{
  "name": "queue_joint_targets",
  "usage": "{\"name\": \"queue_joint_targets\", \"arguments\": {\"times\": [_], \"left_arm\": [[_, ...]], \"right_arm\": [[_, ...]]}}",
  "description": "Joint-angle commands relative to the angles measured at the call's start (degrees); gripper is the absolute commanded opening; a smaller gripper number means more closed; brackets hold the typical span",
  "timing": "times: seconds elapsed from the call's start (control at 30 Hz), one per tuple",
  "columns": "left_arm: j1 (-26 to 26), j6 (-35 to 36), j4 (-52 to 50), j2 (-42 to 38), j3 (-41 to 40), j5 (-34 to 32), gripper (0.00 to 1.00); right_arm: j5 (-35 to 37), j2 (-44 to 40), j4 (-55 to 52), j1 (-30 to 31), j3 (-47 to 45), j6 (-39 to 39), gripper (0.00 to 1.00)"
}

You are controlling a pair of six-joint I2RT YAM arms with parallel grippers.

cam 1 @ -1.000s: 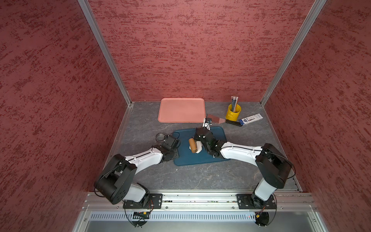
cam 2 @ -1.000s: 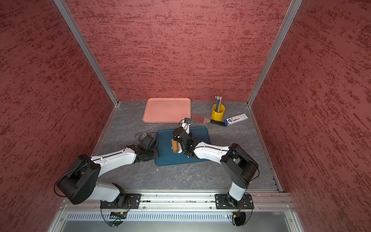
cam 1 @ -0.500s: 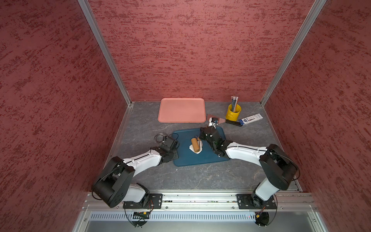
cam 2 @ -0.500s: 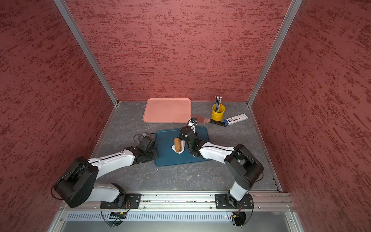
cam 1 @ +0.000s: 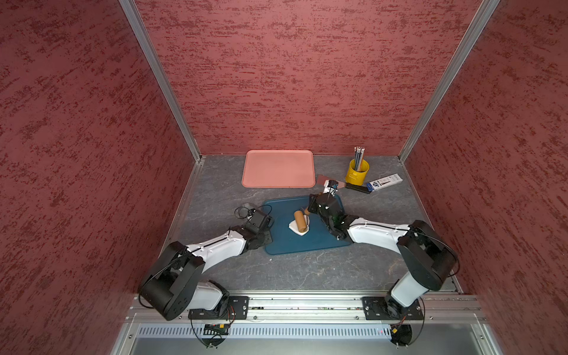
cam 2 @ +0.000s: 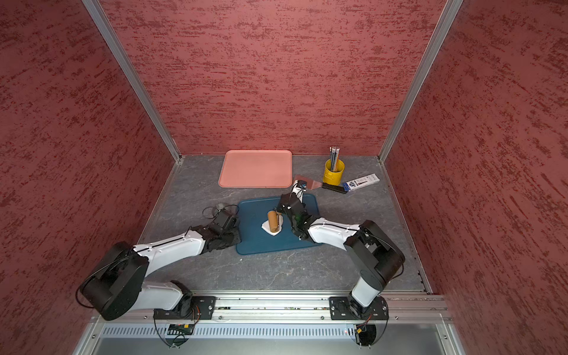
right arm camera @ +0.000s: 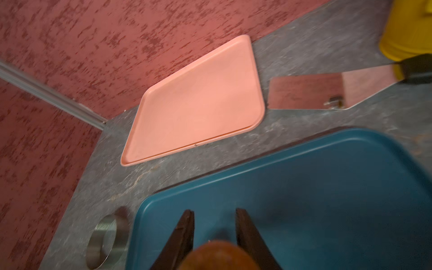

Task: Roll out the dumpling wrappers from the dough
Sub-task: Flatten out the dough on the work surface.

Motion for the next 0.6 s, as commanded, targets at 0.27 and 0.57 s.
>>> {"name": "queue_joint_targets", "arguments": {"times": [0.27,0.57], "left_arm": [[2.33,-4.92,-4.98,0.52,-0.22,-10.85,0.0],[4.36,-5.06,-2.87,-0.11,-1.73,-9.21,0.0]], "right_arm": [[2.8,6.63,-23.19,4.39,-4.02,-6.88,0.0],[2.85,2.0,-16.96,5.61,-6.07,-18.96,0.0]]}}
